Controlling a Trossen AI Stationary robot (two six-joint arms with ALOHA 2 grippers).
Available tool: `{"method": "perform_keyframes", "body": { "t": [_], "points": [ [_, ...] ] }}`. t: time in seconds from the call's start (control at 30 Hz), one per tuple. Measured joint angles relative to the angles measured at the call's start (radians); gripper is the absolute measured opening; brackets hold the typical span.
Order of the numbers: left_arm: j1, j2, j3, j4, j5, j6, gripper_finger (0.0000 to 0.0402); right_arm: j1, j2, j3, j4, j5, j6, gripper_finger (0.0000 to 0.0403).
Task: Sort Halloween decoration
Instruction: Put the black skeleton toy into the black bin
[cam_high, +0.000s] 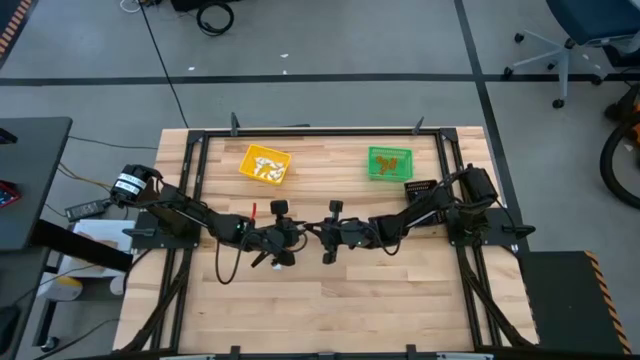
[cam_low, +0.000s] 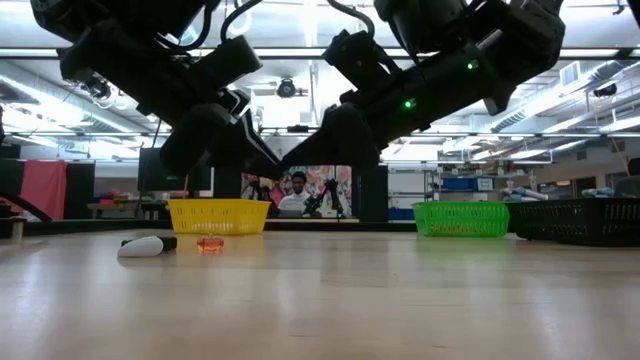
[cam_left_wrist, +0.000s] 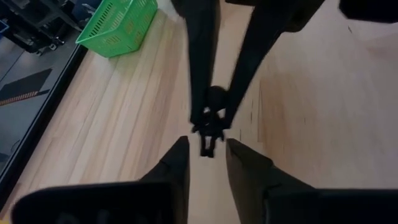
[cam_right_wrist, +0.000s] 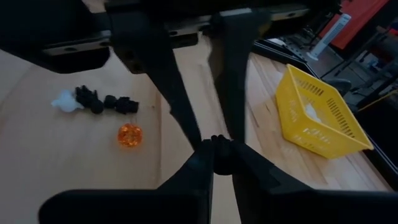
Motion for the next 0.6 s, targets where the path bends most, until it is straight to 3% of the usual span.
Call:
{"method": "perform_keyframes", "body": {
  "t": [0.27, 0.43, 0.6],
  "points": [
    [0.0, 0.0, 0.0, -0.047, -0.001, -0.007, 0.01, 0.027, -0.035, 0.0, -0.089, 0.044, 0.003, 0.0047],
    [0.0, 0.0, 0.0, -0.075, -0.002, -0.007, 0.01, 0.047, -0.151, 0.0, -0.378, 0.135, 0.139, 0.0047],
    [0.0, 0.0, 0.0, -0.067, -0.003, -0.004, 0.01, 0.023, -0.294, 0.0, -0.767, 0.07, 0.456, 0.0048]
  ]
}}
